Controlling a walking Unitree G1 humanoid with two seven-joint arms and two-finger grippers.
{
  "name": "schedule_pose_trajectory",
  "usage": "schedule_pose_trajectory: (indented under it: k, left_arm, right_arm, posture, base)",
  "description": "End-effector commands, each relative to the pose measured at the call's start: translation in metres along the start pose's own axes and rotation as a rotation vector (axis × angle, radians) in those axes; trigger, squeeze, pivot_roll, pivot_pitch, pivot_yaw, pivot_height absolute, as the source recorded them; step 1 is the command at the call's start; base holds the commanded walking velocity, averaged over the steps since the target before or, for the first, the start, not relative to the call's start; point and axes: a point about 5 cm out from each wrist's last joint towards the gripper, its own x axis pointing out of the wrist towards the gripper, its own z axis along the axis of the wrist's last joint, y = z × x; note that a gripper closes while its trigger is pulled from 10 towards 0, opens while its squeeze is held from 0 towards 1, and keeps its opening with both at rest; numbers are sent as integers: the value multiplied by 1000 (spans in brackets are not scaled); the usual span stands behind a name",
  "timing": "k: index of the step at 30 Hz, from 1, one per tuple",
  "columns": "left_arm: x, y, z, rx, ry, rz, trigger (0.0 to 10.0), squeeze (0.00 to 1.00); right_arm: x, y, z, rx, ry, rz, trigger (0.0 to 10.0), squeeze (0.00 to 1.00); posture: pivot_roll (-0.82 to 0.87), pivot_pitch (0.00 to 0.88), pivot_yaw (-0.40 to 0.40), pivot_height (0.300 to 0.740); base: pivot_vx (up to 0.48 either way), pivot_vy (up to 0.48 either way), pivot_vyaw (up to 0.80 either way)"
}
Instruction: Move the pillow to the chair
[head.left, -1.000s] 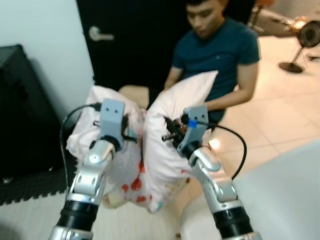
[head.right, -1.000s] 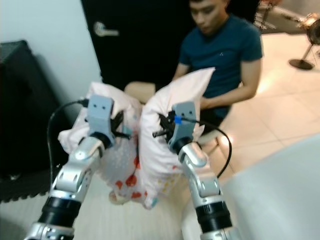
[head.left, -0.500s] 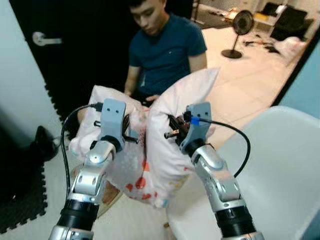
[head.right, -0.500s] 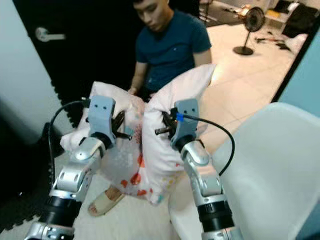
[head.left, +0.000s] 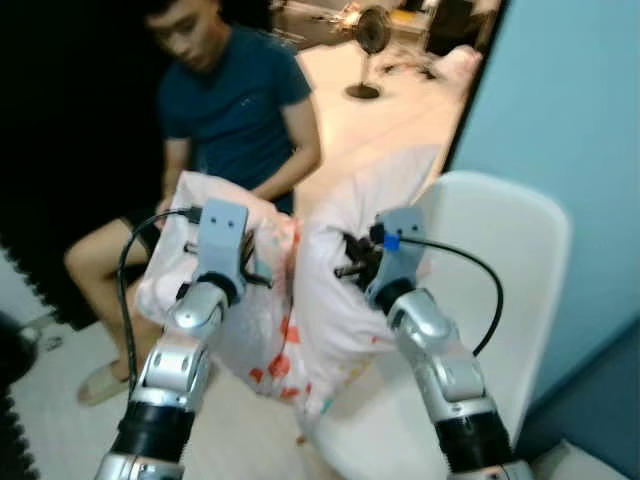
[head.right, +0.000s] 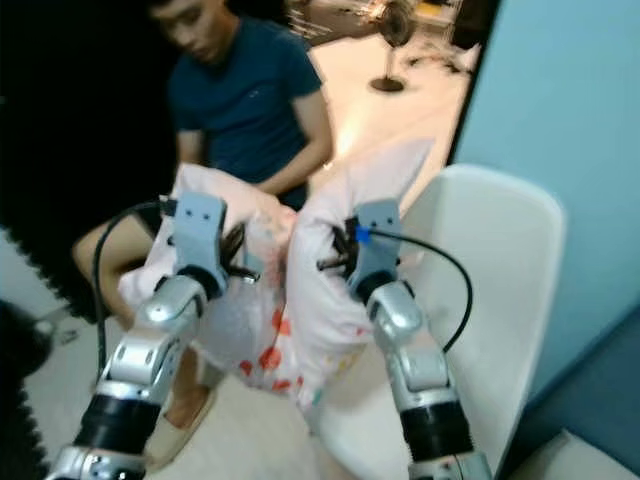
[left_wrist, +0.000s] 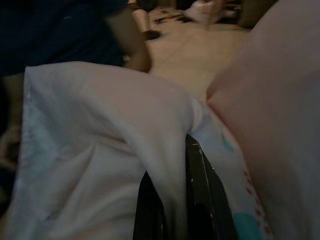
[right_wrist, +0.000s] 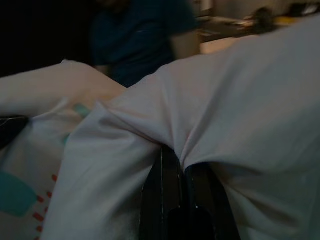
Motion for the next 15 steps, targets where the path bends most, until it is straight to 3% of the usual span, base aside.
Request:
schedule_pose_trajectory:
  k: [1, 10, 15]
  left_arm:
    - [1, -5, 7, 15, -38, -37, 10000, 0]
    - [-2, 3, -3, 28, 25, -13, 10000, 0]
    - [-4, 10, -13, -17, 83, 20, 10000, 0]
  right_arm:
    - [6, 13, 6, -5, -17, 49, 10000, 0]
    - [4, 4, -3, -19, 19, -4, 10000, 0]
    - [2, 2, -10, -29, 51, -10, 10000, 0]
  posture:
    - [41, 52, 8, 740]
    - [37, 44, 8, 740]
    - [35, 41, 8, 740]
  base:
    - [0, 0, -800]
    - [0, 0, -800]
    - [0, 0, -800]
